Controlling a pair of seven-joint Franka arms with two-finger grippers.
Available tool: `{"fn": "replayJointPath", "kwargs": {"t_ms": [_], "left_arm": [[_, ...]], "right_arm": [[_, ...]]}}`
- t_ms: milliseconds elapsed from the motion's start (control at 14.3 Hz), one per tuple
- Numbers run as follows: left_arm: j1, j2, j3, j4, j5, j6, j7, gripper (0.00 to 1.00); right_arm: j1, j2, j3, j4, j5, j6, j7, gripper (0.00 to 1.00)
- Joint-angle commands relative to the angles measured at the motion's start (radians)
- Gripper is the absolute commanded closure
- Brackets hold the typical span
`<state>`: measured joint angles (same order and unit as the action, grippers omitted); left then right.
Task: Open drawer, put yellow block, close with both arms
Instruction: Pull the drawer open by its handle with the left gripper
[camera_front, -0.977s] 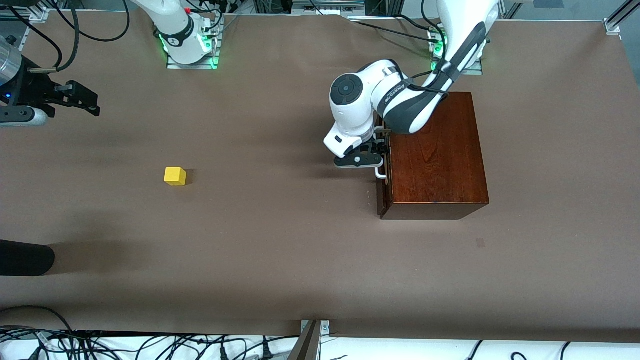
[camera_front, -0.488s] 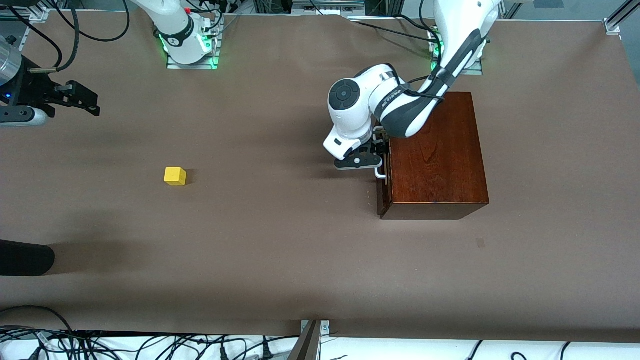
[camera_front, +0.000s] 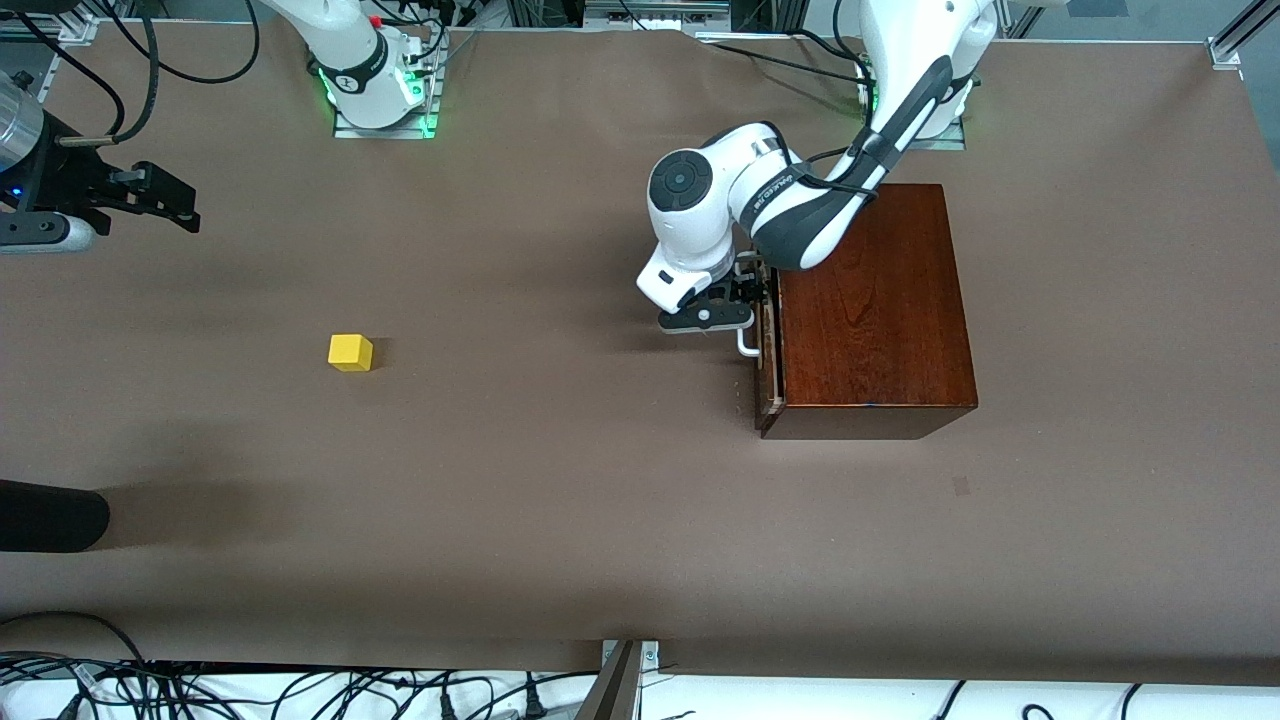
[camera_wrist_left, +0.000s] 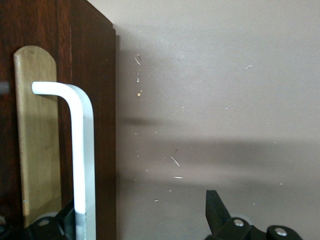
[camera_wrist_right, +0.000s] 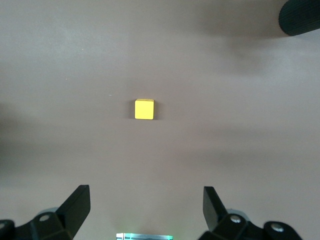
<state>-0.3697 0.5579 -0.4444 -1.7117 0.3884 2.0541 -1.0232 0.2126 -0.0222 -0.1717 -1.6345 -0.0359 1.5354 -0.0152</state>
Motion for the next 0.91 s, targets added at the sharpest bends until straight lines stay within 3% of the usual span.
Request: {"fn": "replayJointPath", "kwargs": {"t_ms": [0, 558, 837], "left_arm": [[-0.058, 0.04, 0.003, 0.075, -0.039, 0.015, -0.043, 0.0], [-0.173, 0.117, 0.044, 0.185, -0.042, 0.015, -0.103, 0.0], [-0.225, 0.155, 0.085, 0.253, -0.097, 0.015, -0.107, 0.0]], "right_arm": [[0.002, -0.004, 0.005, 0.005, -0.013, -0.032, -0.011, 0.0], [0.004, 0.001, 0.008, 0.005, -0.013, -0.026, -0.011, 0.0], [0.001, 0.013, 0.002, 0.005, -0.012, -0.032, -0.011, 0.0]]}}
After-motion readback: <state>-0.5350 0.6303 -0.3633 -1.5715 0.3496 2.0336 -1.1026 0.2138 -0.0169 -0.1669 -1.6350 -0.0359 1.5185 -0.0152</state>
